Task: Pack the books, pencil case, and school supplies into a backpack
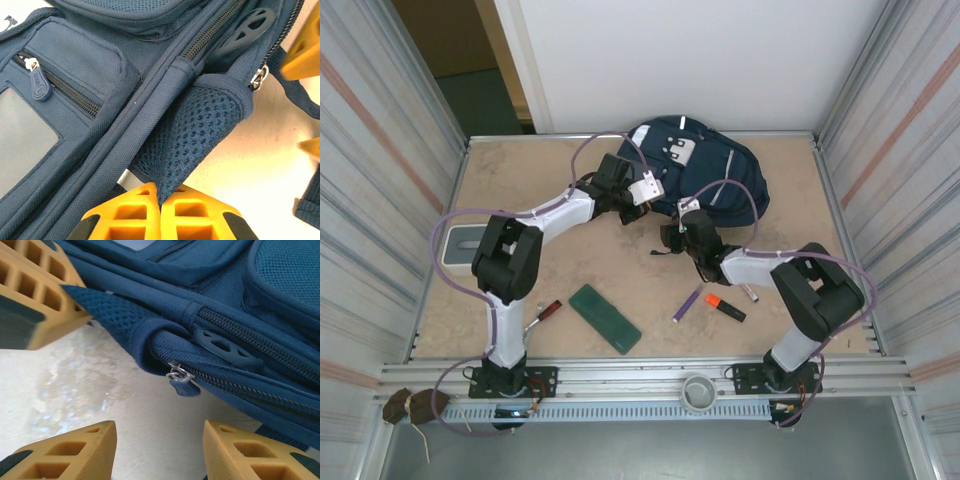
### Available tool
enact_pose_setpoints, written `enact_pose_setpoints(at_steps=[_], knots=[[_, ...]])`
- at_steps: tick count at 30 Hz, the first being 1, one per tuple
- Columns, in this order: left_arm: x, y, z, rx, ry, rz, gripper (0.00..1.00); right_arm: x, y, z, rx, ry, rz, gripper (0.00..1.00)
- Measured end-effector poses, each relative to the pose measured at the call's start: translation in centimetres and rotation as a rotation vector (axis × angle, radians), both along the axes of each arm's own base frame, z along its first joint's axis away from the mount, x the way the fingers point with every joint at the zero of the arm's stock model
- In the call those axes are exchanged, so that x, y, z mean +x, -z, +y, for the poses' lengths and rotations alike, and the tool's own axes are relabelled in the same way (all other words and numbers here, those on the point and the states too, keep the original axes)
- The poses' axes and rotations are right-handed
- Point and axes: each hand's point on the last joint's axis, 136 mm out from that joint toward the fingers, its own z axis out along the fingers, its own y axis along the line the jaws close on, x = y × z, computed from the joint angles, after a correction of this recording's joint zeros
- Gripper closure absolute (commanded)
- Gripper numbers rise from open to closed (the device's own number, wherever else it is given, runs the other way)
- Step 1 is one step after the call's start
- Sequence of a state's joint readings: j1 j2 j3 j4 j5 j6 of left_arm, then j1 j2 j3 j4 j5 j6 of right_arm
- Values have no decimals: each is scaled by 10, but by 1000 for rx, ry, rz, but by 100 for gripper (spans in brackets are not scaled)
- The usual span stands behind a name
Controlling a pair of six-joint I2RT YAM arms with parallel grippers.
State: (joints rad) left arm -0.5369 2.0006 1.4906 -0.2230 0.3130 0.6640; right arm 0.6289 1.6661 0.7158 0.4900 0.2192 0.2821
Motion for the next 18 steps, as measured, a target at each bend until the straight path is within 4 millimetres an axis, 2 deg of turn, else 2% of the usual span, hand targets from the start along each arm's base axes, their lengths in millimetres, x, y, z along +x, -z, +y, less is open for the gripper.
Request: enact_pose_setpoints(at_steps=[5,10,12,18], knots=[[-5,-4,-2,-20,8,21,100,14,20,-1,-81,55,-19,53],[-5,-4,-2,-22,8,22,100,30,18,4,-94,91,-52,58],[-4,-5,-1,-24,7,21,100,32,15,4,-100,102,-62,64],[-3,-6,-1,-26,6,19,100,33,13,1,-136,118,-76,93]])
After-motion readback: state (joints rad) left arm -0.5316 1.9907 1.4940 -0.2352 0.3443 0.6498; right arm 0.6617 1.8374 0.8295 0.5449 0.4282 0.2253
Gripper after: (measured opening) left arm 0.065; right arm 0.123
